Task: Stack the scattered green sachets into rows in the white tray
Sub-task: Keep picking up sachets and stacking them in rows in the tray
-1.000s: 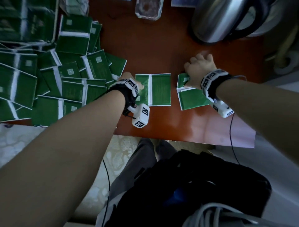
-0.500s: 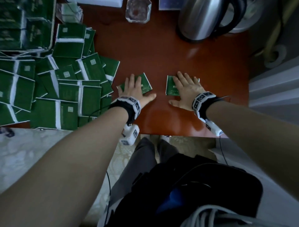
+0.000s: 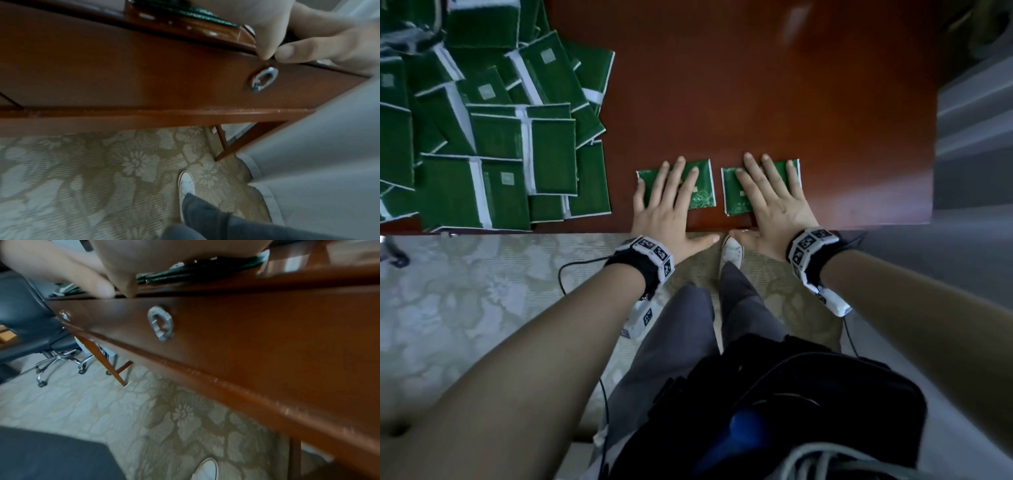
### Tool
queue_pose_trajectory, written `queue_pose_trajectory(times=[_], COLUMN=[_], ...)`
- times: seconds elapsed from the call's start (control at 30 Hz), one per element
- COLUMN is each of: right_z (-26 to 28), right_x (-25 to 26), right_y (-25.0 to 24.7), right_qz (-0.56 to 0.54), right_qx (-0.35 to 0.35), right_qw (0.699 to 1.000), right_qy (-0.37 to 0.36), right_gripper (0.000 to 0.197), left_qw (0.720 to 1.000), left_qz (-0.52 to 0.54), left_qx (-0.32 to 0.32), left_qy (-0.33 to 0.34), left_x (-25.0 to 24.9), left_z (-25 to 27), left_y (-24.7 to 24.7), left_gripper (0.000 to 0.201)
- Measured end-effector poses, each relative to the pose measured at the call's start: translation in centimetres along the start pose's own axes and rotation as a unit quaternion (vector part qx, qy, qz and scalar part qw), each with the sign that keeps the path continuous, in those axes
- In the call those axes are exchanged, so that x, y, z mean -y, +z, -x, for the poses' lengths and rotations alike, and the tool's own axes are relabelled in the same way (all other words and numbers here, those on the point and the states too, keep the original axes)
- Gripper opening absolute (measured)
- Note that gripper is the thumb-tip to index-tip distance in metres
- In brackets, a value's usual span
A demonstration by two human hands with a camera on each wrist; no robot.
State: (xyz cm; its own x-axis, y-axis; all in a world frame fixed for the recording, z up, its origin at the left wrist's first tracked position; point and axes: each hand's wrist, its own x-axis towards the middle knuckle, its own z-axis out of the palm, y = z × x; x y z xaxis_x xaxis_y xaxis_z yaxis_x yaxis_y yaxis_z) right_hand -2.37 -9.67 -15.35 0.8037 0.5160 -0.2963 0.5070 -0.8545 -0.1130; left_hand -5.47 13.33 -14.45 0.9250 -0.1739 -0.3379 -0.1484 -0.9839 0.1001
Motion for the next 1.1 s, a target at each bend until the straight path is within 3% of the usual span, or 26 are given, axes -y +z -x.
queue_pose_trajectory(times=[0.1,0.23,0.33,0.4,0.47,0.57,0.73,0.87,1.1], right_z=[2.2,3.1,3.1,3.0,2.5,1.0,-2.2,-5.0,-11.7], right_x=[2.1,3.9,5.2,6.4,7.5,9.0,13.6,17.9,24.4], right_y=[1.5,1.1,-1.5,-4.4,-7.6,-12.3,-21.6,-26.9,-30.2], right_qz=[0.017,-0.047,-0.091,-0.106,-0.098,-0.066,-0.034,-0.015,0.016], right_qx=[-0.005,-0.017,0.018,0.050,0.095,0.143,0.046,0.013,0.002], right_qw=[1.000,0.997,0.990,0.982,0.977,0.976,0.992,0.996,0.999], right_qy=[0.017,0.061,0.110,0.149,0.161,0.148,0.114,0.081,0.051], right_gripper=[0.093,0.083,0.071,0.050,0.026,0.013,0.013,0.006,0.035], left_qw=[0.998,0.995,0.997,0.999,0.997,0.990,0.995,0.996,0.995], left_qz=[-0.039,-0.023,0.019,0.012,-0.026,-0.082,-0.074,-0.071,-0.030], left_qx=[-0.001,-0.061,-0.024,0.004,0.057,0.115,0.053,0.017,-0.029], left_qy=[0.045,0.071,0.070,0.049,0.034,0.015,-0.027,-0.052,-0.092], left_x=[0.4,1.3,1.8,2.4,3.4,5.3,9.3,12.8,20.1], left_z=[1.8,3.2,4.3,5.3,6.0,6.8,9.4,11.7,12.7], left_y=[1.2,0.9,-1.8,-4.8,-8.2,-13.7,-22.6,-27.5,-30.2], left_gripper=[0.108,0.079,0.046,0.025,0.028,0.041,0.050,0.054,0.059])
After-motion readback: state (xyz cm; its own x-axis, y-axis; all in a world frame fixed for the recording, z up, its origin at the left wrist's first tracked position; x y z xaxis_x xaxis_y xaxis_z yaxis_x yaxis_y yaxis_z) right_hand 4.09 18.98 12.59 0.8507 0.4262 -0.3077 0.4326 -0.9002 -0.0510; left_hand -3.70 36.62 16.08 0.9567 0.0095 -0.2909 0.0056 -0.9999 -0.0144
